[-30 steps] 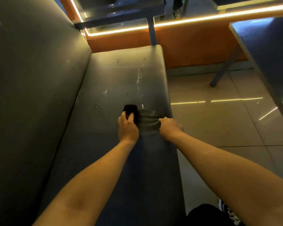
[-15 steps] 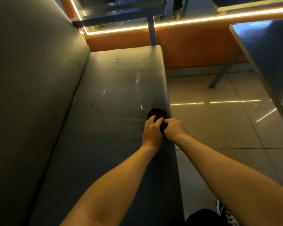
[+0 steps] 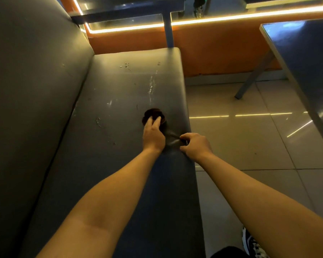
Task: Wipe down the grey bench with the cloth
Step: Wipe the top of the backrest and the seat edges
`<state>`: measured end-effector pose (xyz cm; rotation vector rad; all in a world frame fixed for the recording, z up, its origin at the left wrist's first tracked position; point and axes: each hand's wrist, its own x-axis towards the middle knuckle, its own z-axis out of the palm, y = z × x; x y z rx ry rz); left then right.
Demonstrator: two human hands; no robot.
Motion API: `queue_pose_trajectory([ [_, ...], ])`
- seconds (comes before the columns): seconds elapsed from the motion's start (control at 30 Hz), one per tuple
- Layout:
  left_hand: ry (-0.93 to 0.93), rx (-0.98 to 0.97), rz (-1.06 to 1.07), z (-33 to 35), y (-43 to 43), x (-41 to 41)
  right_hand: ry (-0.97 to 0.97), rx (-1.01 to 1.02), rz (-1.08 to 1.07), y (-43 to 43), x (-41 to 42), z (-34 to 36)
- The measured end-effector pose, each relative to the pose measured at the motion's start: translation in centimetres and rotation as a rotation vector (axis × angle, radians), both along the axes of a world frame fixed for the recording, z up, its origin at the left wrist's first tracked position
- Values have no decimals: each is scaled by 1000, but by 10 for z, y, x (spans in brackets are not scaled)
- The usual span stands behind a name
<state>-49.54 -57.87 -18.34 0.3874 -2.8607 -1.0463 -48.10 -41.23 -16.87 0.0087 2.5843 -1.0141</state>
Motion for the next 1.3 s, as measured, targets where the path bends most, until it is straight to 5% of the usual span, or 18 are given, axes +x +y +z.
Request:
queue_pose_trajectory([
  [0.33, 98, -87, -416, -19, 41, 40, -29, -32, -129, -2, 11, -1],
  [0.5, 108, -222, -289, -15, 12, 28, -22, -28, -71, -4, 10, 4],
  [0.63, 18, -118, -9, -10, -15, 10, -11, -60, -69, -4, 12, -3],
  [0.9, 19, -24, -71, 0, 41, -6, -107, -286, -209, 6, 4, -8],
  [1.13, 66, -60, -394, -8, 61, 16, -102, -244, -255, 12, 1, -8],
  [1.3, 8, 24, -440, 0, 72, 27, -120, -272, -258, 31, 17, -19],
])
